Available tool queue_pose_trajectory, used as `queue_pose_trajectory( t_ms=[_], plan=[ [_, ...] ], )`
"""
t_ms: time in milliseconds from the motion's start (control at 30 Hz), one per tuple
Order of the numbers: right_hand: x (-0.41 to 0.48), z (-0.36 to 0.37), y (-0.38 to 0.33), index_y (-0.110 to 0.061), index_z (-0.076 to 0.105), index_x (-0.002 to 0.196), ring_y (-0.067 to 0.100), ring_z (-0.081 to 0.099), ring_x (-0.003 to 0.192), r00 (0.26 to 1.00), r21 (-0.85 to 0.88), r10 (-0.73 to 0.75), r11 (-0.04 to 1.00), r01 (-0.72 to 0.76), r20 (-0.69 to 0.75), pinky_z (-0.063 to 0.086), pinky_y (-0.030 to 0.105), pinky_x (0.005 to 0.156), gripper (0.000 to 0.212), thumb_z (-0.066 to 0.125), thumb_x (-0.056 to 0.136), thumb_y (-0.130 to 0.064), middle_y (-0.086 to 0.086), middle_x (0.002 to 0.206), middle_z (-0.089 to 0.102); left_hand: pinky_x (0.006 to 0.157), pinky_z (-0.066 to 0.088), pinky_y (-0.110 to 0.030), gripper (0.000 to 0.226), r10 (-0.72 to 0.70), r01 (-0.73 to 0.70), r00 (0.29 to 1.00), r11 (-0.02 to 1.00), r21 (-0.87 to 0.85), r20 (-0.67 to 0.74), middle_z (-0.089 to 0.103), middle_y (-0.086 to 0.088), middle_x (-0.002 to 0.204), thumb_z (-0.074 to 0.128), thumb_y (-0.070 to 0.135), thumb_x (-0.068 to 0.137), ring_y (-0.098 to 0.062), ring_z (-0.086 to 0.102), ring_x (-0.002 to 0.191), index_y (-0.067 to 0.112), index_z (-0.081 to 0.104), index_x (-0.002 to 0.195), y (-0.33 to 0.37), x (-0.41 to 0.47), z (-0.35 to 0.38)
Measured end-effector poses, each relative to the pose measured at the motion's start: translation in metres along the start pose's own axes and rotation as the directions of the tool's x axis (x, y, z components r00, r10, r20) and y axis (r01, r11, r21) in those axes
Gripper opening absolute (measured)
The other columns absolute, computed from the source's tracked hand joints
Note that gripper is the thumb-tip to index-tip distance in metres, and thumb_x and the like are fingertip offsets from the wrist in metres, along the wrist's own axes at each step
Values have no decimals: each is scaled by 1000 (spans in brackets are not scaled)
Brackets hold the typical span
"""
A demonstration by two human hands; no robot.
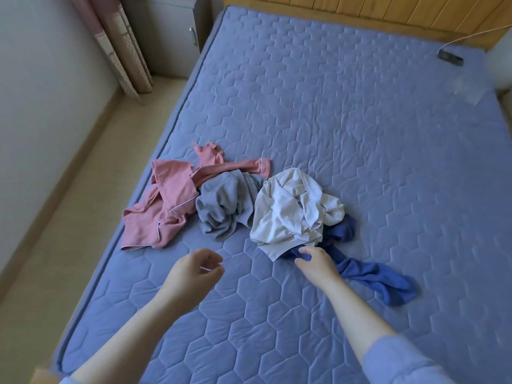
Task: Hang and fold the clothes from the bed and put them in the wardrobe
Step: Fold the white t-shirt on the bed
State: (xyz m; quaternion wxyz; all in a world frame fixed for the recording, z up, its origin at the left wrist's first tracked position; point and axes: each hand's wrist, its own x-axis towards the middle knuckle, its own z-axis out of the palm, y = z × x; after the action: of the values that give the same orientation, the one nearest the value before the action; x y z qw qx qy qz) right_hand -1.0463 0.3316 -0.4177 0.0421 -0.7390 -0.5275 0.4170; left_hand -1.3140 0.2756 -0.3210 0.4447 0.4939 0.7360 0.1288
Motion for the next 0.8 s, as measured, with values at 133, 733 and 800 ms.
queue_pose_trajectory(
  t_ms=[133,733,800],
  plan=[
    [48,5,11,2,65,100,29,56,104,998,-2,26,1000,-26,55,42,29,76,19,56,88,-11,11,111,56,57,43,-11,11,-21,21,1000,999,26,18,67,13,89,63,22,87,3,62,75,33,61,89,-7,25,21],
    [121,31,37,-12,40,146,24,46,128,970,327,135,924,-197,203,43,41,107,54,44,93,-7,8,144,42,60,48,-14,11,-58,56,997,998,29,44,68,12,88,64,20,88,-4,65,73,31,63,89,-16,63,65],
    [118,34,35,-4,42,144,27,50,123,979,343,130,923,-176,154,41,44,108,52,43,92,-5,12,136,50,57,47,-13,11,-53,52,998,998,30,40,68,12,86,65,20,87,-4,64,69,31,63,88,-16,62,66]
  ],
)
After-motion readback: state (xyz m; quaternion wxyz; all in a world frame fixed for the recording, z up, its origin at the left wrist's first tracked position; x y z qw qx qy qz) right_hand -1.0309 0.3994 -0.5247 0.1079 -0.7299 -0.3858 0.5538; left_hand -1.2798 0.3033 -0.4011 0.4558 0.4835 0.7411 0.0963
